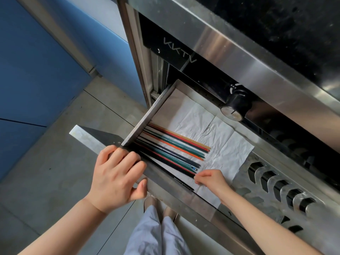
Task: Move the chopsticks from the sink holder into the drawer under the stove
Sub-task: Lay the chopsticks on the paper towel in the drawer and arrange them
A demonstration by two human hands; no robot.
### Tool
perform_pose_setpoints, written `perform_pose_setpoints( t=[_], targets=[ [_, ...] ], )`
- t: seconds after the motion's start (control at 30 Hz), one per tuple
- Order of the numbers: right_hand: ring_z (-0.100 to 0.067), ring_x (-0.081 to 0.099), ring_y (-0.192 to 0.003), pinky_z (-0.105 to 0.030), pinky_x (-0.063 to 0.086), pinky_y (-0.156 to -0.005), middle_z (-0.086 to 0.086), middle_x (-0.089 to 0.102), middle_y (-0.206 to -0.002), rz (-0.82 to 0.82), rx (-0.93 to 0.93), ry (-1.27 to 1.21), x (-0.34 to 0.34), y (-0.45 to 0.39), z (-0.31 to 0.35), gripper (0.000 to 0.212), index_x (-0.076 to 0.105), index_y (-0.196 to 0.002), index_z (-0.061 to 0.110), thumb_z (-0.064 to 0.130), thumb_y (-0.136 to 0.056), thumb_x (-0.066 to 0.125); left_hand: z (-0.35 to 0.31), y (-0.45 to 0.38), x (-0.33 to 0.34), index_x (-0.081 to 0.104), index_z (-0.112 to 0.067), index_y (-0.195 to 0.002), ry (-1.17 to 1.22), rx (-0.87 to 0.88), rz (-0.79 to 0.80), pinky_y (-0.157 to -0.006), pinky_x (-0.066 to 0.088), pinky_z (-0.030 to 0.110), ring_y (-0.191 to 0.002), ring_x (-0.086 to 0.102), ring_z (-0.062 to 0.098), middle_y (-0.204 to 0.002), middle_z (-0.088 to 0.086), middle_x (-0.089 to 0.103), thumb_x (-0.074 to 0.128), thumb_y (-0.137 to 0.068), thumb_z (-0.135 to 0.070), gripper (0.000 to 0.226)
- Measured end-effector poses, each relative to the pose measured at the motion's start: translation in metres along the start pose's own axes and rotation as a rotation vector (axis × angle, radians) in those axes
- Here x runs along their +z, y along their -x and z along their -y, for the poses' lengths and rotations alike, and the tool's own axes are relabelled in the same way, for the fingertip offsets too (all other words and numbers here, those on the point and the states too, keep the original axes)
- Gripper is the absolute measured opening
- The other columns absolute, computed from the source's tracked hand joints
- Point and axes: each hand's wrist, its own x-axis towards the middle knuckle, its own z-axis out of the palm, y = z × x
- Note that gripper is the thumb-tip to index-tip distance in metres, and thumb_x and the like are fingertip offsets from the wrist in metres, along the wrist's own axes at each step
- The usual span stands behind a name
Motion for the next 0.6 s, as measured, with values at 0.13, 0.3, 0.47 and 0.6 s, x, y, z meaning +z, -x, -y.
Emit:
perform_pose_setpoints(
  t=[0.13, 0.3, 0.47, 0.6],
  targets=[
    [-0.016, 0.069, -0.082, -0.027, 0.055, -0.081, -0.002, 0.074, -0.078, -0.038, -0.078, 0.149, 0.000, -0.001, 0.001, 0.005, 0.075, -0.081, 0.011, 0.014, -0.078, 0.074, 0.000, 0.000, 0.000, 0.061, -0.010, -0.066, 0.004, 0.000, 0.002, -0.073, 0.037, 0.040, -0.062, 0.045, 0.029, -0.070, 0.007, 0.059, 0.035, -0.088, -0.034, 0.042],
    [-0.011, 0.056, -0.095, -0.022, 0.049, -0.083, 0.002, 0.065, -0.102, -0.132, -0.465, 0.631, 0.002, 0.007, -0.006, 0.020, 0.073, -0.104, 0.015, 0.022, -0.088, 0.065, 0.000, 0.001, 0.001, 0.062, -0.010, -0.066, 0.000, 0.004, 0.003, -0.073, 0.037, 0.041, -0.061, 0.045, 0.030, -0.070, 0.008, 0.059, 0.036, -0.087, -0.034, 0.041],
    [-0.005, 0.055, -0.076, 0.000, 0.039, -0.062, 0.000, 0.062, -0.097, -0.230, -0.363, 0.506, -0.009, 0.007, -0.017, 0.023, 0.069, -0.110, 0.010, 0.013, -0.087, 0.065, 0.000, 0.001, 0.001, 0.062, -0.010, -0.067, -0.001, 0.004, 0.009, -0.074, 0.037, 0.041, -0.063, 0.045, 0.030, -0.071, 0.008, 0.059, 0.038, -0.086, -0.034, 0.039],
    [-0.005, 0.053, -0.073, 0.000, 0.038, -0.059, -0.002, 0.059, -0.096, -0.206, -0.351, 0.546, -0.004, 0.003, -0.026, 0.018, 0.067, -0.104, 0.008, 0.011, -0.086, 0.067, 0.001, 0.001, 0.001, 0.063, -0.010, -0.067, 0.001, 0.005, 0.015, -0.074, 0.037, 0.041, -0.062, 0.046, 0.030, -0.070, 0.008, 0.059, 0.038, -0.086, -0.034, 0.040]
  ],
)
